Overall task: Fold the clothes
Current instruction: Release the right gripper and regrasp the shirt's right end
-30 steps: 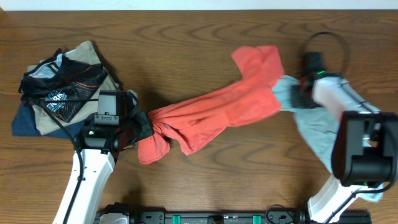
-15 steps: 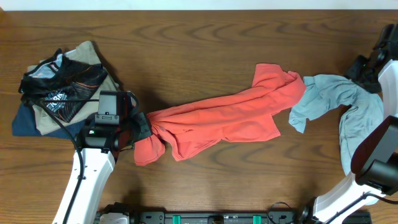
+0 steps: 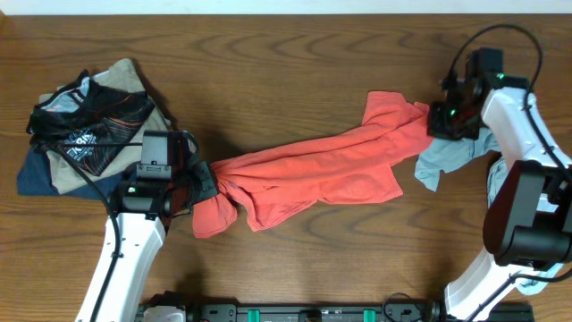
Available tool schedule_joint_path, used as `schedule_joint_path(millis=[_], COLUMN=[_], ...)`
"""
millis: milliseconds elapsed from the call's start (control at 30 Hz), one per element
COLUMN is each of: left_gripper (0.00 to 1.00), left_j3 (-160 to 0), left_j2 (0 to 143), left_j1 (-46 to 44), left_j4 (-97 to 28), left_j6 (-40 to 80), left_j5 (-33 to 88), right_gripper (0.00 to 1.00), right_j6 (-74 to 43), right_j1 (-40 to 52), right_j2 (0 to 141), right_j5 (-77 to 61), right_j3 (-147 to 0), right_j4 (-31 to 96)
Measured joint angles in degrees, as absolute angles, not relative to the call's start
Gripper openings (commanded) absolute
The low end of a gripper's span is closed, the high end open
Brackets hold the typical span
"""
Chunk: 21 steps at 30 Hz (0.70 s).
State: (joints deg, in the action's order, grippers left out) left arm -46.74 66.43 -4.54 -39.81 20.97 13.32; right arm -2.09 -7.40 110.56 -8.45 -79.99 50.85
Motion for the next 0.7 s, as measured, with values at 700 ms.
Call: schedule_joint_path(millis=[700], left_gripper=[0.07], left_j3=[-46.7], left_j2=[66.4], left_j1=[-4.5], left_j4=[-39.9], left_j6=[21.0], left_j5=[13.3], right_gripper=[0.01], right_j6=[-2.2], right_j1=[-16.1], right_j2=[111.7], right_j5=[-0.7], right_j3=[-64.2], right_j4=[15.7])
